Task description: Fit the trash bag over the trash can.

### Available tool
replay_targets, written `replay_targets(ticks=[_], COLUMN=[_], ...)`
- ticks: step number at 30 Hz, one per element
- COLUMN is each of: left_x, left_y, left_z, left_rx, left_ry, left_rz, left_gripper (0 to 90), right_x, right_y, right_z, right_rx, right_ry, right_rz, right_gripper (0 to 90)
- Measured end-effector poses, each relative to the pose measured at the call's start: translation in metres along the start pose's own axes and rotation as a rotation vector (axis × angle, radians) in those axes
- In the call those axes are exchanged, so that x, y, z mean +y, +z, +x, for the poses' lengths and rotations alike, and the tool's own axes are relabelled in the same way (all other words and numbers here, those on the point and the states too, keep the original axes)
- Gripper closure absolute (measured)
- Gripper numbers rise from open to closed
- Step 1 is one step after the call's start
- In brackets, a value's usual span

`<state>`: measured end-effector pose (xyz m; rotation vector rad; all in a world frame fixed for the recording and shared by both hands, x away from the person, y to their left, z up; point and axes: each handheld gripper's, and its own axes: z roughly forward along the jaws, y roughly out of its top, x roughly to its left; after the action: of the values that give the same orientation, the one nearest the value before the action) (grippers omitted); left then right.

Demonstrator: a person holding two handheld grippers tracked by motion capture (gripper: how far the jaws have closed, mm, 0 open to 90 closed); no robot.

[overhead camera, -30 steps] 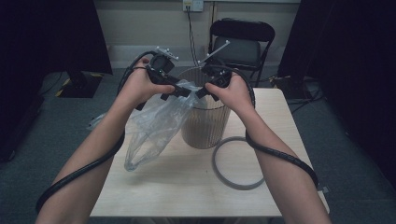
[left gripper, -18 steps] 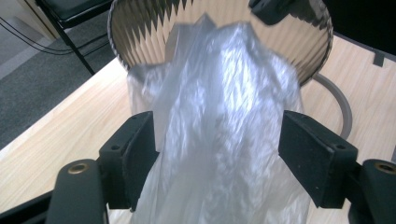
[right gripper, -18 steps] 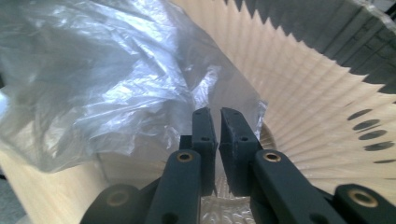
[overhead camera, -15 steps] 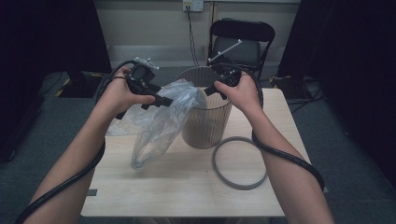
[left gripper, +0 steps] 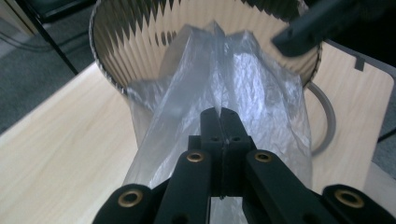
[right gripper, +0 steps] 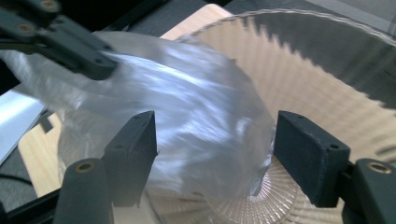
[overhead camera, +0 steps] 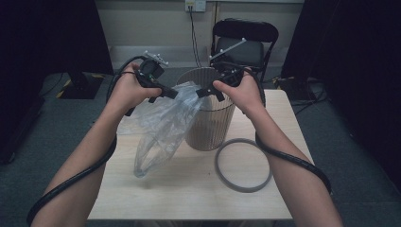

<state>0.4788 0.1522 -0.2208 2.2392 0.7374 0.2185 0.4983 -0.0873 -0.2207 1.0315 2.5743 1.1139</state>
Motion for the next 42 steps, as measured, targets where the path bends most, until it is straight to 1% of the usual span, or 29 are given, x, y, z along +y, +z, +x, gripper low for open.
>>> replay_targets(ticks=[1, 2, 3, 5, 6, 9, 10, 11, 12, 13, 15, 16, 17, 19, 20, 21, 22, 23, 24, 26, 28, 30, 31, 32, 33, 34, 36, 39, 42], left_x=[0.002, 0.002, 0.003, 0.003, 0.003, 0.003, 0.003, 0.003, 0.002, 0.002, -0.002, -0.004, -0.006, -0.013, -0.016, -0.020, -0.025, -0.029, -0.034, -0.042, -0.047, -0.050, -0.050, -0.050, -0.049, -0.048, -0.047, -0.038, -0.027], left_y=[0.004, 0.004, 0.008, 0.011, 0.013, 0.015, 0.014, 0.013, 0.011, 0.009, 0.005, 0.004, 0.002, -0.002, -0.003, -0.004, -0.005, -0.005, -0.004, -0.002, 0.002, 0.005, 0.006, 0.007, 0.007, 0.007, 0.007, -0.001, -0.010], left_z=[0.000, 0.000, 0.000, 0.000, 0.000, -0.001, 0.000, 0.001, 0.001, 0.001, 0.002, 0.003, 0.003, 0.005, 0.005, 0.006, 0.007, 0.008, 0.010, 0.012, 0.015, 0.015, 0.016, 0.016, 0.016, 0.015, 0.015, 0.011, 0.008], left_rx=[-0.006, -0.006, -0.011, -0.023, -0.029, -0.030, -0.034, -0.024, -0.005, 0.001, 0.008, 0.008, 0.014, 0.018, 0.014, 0.017, 0.019, 0.023, 0.026, 0.025, -0.009, -0.032, -0.048, -0.058, -0.058, -0.070, -0.080, -0.067, -0.067], left_ry=[0.005, 0.005, 0.002, 0.002, 0.003, 0.010, -0.007, -0.022, -0.030, -0.023, -0.017, -0.015, -0.022, -0.003, -0.009, -0.002, 0.002, -0.008, -0.007, 0.004, -0.004, -0.023, -0.024, -0.026, -0.024, -0.016, -0.026, -0.035, -0.026], left_rz=[-0.002, -0.002, -0.025, -0.028, -0.034, -0.028, -0.052, -0.073, -0.091, -0.088, -0.068, -0.048, -0.042, -0.014, -0.008, 0.001, 0.011, 0.015, 0.025, 0.047, 0.065, 0.051, 0.053, 0.053, 0.053, 0.062, 0.062, 0.031, 0.003], left_gripper=[90.0, 90.0, 90.0, 90.0, 90.0, 88.2, 81.8, 71.5, 59.3, 50.0, 41.6, 35.6, 32.5, 29.7, 28.4, 28.6, 28.5, 28.5, 28.6, 29.5, 37.2, 49.4, 55.0, 65.4, 69.7, 77.5, 86.9, 89.8, 90.0], right_x=[0.002, 0.004, 0.005, 0.006, 0.006, 0.006, 0.006, 0.005, 0.005, 0.005, 0.005, 0.005, 0.005, 0.006, 0.006, 0.006, 0.006, 0.006, 0.005, 0.005, 0.004, 0.004, 0.004, 0.003, 0.003, 0.003, 0.004, 0.006, 0.007], right_y=[0.006, 0.010, 0.014, 0.021, 0.024, 0.030, 0.031, 0.032, 0.033, 0.032, 0.031, 0.030, 0.029, 0.027, 0.026, 0.026, 0.025, 0.025, 0.025, 0.025, 0.024, 0.024, 0.023, 0.023, 0.023, 0.022, 0.020, 0.015, 0.007], right_z=[0.004, 0.005, 0.006, 0.007, 0.007, 0.005, 0.004, 0.003, 0.002, 0.002, 0.000, 0.000, 0.000, -0.001, -0.001, -0.001, -0.001, -0.001, -0.001, -0.001, -0.001, -0.001, -0.001, -0.001, -0.001, -0.001, -0.001, -0.001, -0.004], right_rx=[0.022, 0.020, 0.023, 0.038, 0.043, 0.063, 0.066, 0.066, 0.065, 0.065, 0.056, 0.057, 0.054, 0.047, 0.039, 0.027, 0.027, 0.029, 0.023, 0.019, 0.010, 0.012, 0.010, 0.017, 0.016, 0.011, 0.010, 0.003, -0.004], right_ry=[-0.018, -0.024, -0.031, -0.035, -0.034, -0.020, -0.018, -0.014, -0.015, -0.015, -0.011, -0.015, -0.014, -0.012, -0.007, -0.004, -0.010, -0.010, -0.015, -0.020, -0.016, -0.020, -0.017, -0.017, -0.016, -0.016, -0.016, -0.009, 0.000], right_rz=[0.011, 0.015, 0.018, 0.039, 0.044, 0.065, 0.079, 0.089, 0.090, 0.090, 0.098, 0.101, 0.105, 0.107, 0.111, 0.110, 0.111, 0.117, 0.120, 0.123, 0.119, 0.122, 0.122, 0.124, 0.125, 0.117, 0.114, 0.104, 0.080], right_gripper=[29.4, 29.4, 29.9, 33.4, 36.0, 51.7, 55.9, 60.9, 64.9, 67.4, 75.1, 77.6, 79.8, 83.1, 84.3, 85.1, 85.4, 85.9, 86.4, 86.9, 87.4, 87.6, 87.7, 87.7, 87.9, 88.3, 88.7, 89.5, 89.8])
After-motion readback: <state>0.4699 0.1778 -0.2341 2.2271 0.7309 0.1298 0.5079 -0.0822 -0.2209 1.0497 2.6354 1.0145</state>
